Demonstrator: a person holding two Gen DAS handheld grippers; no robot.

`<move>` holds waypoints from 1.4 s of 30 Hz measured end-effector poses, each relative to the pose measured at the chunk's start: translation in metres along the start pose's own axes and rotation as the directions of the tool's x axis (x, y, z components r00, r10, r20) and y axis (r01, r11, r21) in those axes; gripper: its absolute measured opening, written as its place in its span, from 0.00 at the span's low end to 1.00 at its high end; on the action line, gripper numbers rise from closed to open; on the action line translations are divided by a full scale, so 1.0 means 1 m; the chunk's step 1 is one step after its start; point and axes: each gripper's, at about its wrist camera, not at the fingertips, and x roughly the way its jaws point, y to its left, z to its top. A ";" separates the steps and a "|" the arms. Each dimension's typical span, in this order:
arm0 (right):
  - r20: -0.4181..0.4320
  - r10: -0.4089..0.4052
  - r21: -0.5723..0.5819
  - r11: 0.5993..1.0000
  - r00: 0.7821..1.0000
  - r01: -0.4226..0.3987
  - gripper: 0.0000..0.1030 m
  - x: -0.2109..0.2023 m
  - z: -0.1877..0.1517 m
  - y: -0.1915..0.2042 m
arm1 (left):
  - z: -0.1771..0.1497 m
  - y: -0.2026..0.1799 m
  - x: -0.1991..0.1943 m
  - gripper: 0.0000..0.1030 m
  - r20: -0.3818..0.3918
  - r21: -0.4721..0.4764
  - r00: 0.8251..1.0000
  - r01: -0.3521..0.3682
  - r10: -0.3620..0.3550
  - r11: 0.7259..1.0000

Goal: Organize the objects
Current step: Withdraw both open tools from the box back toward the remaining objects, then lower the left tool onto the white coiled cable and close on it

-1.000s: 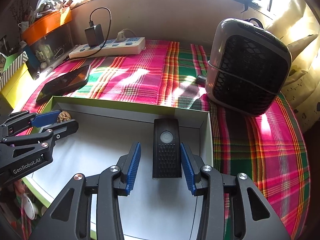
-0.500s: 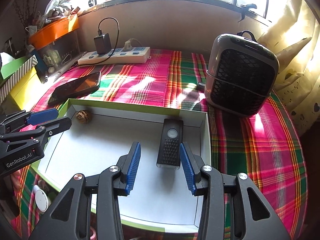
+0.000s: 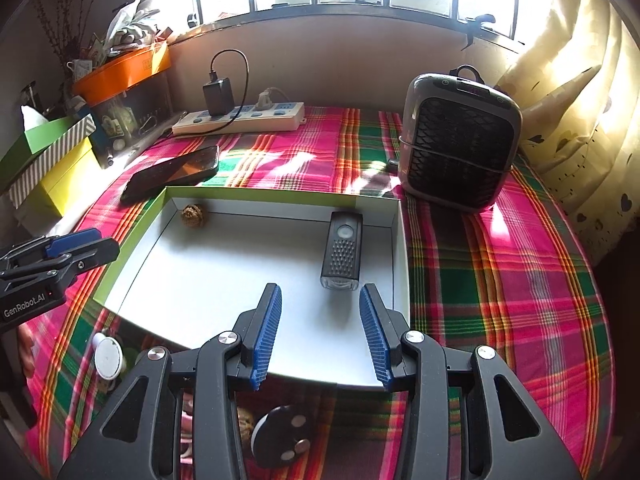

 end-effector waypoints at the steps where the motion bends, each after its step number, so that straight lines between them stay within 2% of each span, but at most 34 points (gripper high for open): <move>1: 0.003 -0.002 0.003 1.000 1.000 0.002 0.42 -0.002 -0.002 0.000 | -0.003 0.003 -0.002 0.42 0.000 -0.011 1.000 -0.006 0.006 1.000; 7: 0.018 -0.002 0.013 1.000 1.000 0.001 0.44 -0.014 -0.014 -0.001 | -0.025 0.012 -0.013 0.43 0.000 -0.043 1.000 -0.016 0.016 0.999; 12: 0.014 0.011 0.022 1.000 1.000 -0.011 0.44 -0.022 -0.027 -0.001 | -0.045 0.019 -0.019 0.44 -0.018 -0.074 1.000 0.001 -0.002 0.997; 18: 0.009 0.021 0.039 0.999 1.000 -0.022 0.46 -0.030 -0.044 -0.004 | -0.066 0.024 -0.022 0.47 -0.038 -0.094 0.999 0.032 -0.035 0.995; 21: 0.004 0.026 0.049 0.998 1.000 -0.026 0.46 -0.030 -0.049 -0.005 | -0.074 0.024 -0.022 0.47 -0.056 -0.106 0.996 0.069 -0.076 0.992; 29: -0.013 0.039 0.064 0.997 0.999 -0.039 0.47 -0.027 -0.060 -0.007 | -0.086 0.008 -0.024 0.48 -0.078 -0.088 0.990 0.114 -0.121 0.990; 35: -0.013 0.046 0.066 0.997 0.999 -0.045 0.47 -0.028 -0.063 -0.007 | -0.090 -0.006 -0.020 0.48 -0.097 -0.049 0.990 0.098 -0.102 0.994; 39: -0.017 0.049 0.066 0.997 0.999 -0.047 0.47 -0.028 -0.065 -0.006 | -0.090 -0.011 -0.017 0.48 -0.097 -0.008 0.995 0.032 -0.033 0.999; 42: -0.020 0.051 0.070 0.996 0.998 -0.050 0.47 -0.027 -0.066 -0.007 | -0.089 -0.011 -0.015 0.48 -0.099 0.003 0.995 0.017 -0.016 1.000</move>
